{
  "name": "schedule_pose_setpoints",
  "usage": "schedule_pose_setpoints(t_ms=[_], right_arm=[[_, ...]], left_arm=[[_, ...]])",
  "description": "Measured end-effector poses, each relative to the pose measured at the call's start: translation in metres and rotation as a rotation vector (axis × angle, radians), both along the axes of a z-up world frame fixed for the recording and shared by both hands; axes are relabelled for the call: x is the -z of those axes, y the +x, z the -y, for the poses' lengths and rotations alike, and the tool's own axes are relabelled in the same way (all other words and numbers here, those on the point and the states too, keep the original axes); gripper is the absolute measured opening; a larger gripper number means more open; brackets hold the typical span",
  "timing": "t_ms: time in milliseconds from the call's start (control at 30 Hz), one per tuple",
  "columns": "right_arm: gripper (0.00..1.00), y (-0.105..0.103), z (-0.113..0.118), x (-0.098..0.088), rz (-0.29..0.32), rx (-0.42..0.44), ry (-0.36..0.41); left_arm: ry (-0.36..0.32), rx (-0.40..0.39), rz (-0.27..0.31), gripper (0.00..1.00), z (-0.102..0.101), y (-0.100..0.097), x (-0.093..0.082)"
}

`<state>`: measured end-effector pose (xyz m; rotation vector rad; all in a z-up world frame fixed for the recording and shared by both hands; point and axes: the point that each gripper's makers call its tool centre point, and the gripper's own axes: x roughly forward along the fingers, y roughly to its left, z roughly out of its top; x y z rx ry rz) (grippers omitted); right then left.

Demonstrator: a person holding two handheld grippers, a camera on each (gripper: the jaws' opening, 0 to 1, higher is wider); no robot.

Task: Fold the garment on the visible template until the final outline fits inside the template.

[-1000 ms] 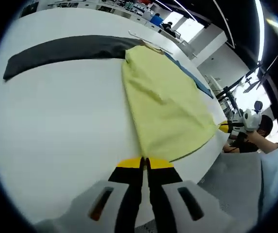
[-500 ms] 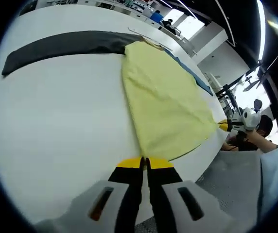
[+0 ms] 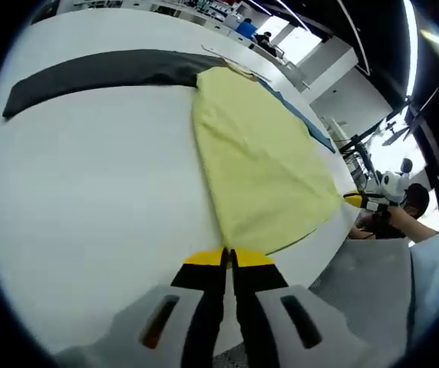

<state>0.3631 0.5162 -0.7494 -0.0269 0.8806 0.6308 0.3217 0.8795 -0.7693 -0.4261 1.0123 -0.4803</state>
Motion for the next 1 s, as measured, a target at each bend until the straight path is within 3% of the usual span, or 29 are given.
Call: schedule_pose_setpoints(t_ms=[167, 233, 500, 633, 1000], right_arm=[[0.07, 0.002, -0.001, 0.000, -0.039, 0.108, 0.107], [0.06, 0.002, 0.002, 0.005, -0.056, 0.125, 0.104], [0.00, -0.004, -0.013, 0.018, -0.107, 0.110, 0.111], [0.00, -0.006, -0.011, 0.016, -0.094, 0.063, 0.055], [0.00, -0.004, -0.010, 0.018, -0.100, 0.056, 0.051]], left_arm=[[0.003, 0.003, 0.003, 0.00, 0.000, 0.000, 0.000], [0.001, 0.001, 0.003, 0.00, 0.000, 0.000, 0.000], [0.001, -0.003, 0.005, 0.00, 0.000, 0.000, 0.000], [0.000, -0.005, 0.003, 0.00, 0.001, 0.000, 0.000], [-0.001, 0.004, 0.003, 0.00, 0.002, 0.000, 0.001]])
